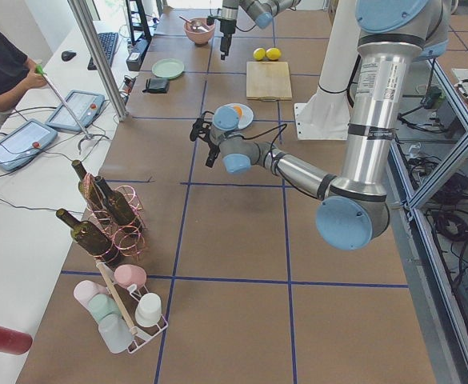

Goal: Pick orange to plate

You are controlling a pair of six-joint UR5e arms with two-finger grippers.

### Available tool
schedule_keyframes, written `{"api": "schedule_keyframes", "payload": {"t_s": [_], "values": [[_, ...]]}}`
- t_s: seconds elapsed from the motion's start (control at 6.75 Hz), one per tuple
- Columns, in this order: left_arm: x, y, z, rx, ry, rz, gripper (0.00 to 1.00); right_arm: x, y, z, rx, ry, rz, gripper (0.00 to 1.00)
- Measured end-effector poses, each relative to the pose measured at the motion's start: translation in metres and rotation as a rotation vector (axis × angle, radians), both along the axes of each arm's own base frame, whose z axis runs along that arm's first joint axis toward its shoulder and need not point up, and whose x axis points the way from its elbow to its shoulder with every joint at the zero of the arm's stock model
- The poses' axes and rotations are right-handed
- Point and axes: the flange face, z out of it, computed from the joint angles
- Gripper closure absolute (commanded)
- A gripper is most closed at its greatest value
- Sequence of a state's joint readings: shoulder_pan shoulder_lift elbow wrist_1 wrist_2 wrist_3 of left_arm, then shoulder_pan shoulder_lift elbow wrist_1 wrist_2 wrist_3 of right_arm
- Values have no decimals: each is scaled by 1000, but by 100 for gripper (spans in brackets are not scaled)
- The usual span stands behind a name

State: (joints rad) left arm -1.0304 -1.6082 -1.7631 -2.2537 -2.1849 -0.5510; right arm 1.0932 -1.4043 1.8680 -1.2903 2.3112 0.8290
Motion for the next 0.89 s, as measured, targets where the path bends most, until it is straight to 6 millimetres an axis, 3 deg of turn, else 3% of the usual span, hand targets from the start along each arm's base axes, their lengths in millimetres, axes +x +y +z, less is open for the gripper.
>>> {"api": "schedule_keyframes", "payload": {"t_s": [0.3, 0.44, 0.59, 0.89], "values": [[-102, -12, 35, 23, -76, 32, 0, 71, -16, 84, 51, 62, -57, 0], [-142, -16, 41, 0, -108, 28, 0, 105, -22, 119, 72, 78, -74, 0], [-176, -17, 43, -45, -143, 21, 0, 138, -28, 150, 93, 98, -86, 0], [-217, -31, 21, -131, -187, 18, 0, 189, -31, 196, 117, 145, -147, 0]]}}
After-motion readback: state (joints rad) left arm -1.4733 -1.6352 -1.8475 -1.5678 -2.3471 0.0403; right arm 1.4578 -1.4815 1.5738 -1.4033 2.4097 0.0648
